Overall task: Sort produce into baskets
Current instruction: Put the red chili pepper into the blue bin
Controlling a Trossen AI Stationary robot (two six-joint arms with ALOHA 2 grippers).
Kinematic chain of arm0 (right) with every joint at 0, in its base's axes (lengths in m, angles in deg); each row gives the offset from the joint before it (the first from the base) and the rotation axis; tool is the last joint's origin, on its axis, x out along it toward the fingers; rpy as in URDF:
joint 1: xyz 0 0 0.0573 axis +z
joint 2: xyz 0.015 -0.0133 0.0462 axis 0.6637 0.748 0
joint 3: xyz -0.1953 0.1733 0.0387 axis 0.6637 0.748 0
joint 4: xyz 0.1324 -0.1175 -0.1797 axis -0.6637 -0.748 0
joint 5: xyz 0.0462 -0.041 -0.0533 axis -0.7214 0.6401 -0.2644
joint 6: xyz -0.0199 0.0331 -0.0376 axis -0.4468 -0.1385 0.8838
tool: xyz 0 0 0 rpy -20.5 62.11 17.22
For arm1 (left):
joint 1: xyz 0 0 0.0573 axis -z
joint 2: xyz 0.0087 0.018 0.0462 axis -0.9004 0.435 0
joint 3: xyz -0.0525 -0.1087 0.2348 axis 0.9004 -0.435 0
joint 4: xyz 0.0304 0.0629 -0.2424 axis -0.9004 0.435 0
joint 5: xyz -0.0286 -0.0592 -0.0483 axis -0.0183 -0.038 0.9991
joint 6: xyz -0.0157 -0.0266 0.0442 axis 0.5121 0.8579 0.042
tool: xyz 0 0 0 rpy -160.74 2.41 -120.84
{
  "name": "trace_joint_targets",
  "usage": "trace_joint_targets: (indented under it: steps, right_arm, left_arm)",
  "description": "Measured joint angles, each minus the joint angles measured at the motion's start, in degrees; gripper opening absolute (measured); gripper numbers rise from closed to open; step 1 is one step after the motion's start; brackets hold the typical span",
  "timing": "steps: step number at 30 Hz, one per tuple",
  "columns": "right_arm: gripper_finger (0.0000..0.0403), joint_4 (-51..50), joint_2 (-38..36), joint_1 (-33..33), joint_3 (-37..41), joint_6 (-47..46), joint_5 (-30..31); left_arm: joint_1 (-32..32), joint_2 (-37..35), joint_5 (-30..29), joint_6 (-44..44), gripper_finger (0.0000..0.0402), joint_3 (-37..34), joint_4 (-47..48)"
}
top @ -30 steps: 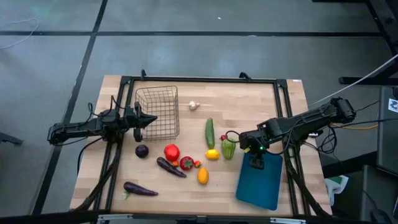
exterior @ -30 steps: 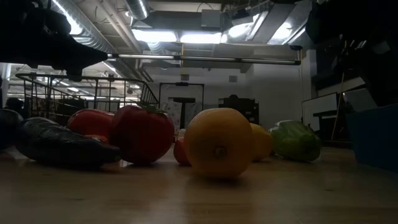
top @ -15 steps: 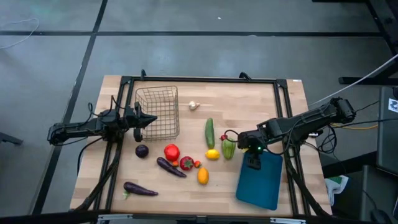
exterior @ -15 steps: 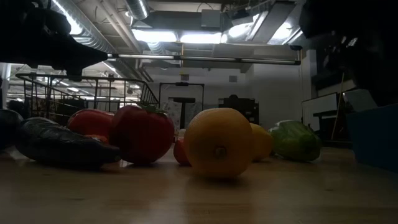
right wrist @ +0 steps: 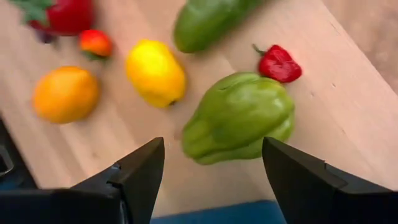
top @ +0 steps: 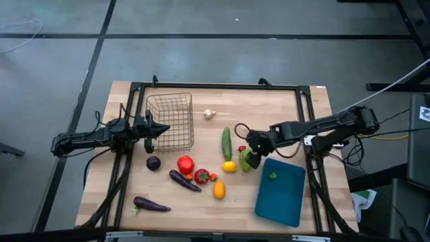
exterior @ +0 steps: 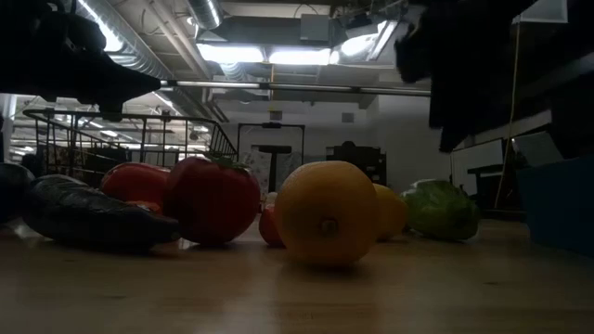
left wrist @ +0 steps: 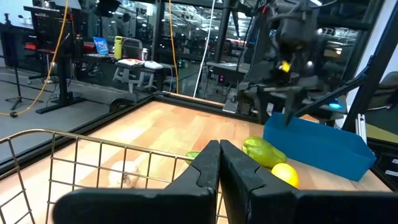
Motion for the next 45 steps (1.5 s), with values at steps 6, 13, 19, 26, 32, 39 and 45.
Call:
trace_joint_targets:
  steps: [6, 13, 19, 26, 32, 39, 45]
  right_arm:
    - [0.027, 0.59, 4.52, -3.16, 0.0, 0.0, -0.3]
    - [0.027, 0.42, 6.22, -6.5, 0.0, 0.03, -3.27]
    - [0.027, 0.49, 6.24, -8.86, 0.0, 0.47, -6.31]
    - [0.027, 6.14, 6.24, -11.04, 0.0, 4.71, -5.37]
    - [0.027, 9.96, 6.26, -10.97, 0.0, 8.61, 0.51]
    - [0.027, 10.61, 10.1, -10.92, 0.0, 8.59, 1.03]
    - [0.027, 10.94, 14.03, -10.94, 0.0, 8.2, 1.0]
  left_arm:
    - [0.0, 0.04, 0.0, -0.01, 0.0006, 0.0, 0.01]
    - [0.0, 0.04, -0.02, 0.0, 0.0006, 0.0, 0.0]
    - [0.0, 0.04, 0.0, -0.01, 0.0006, -0.01, 0.0]
    - [0.0, 0.04, 0.0, -0.01, 0.0006, -0.01, 0.0]
    - [0.0, 0.04, -0.01, -0.01, 0.0006, -0.01, 0.0]
    - [0.0, 0.04, 0.0, -0.02, 0.0006, 0.0, 0.0]
    - [0.0, 0.06, 0.0, -0.02, 0.0006, -0.01, 0.02]
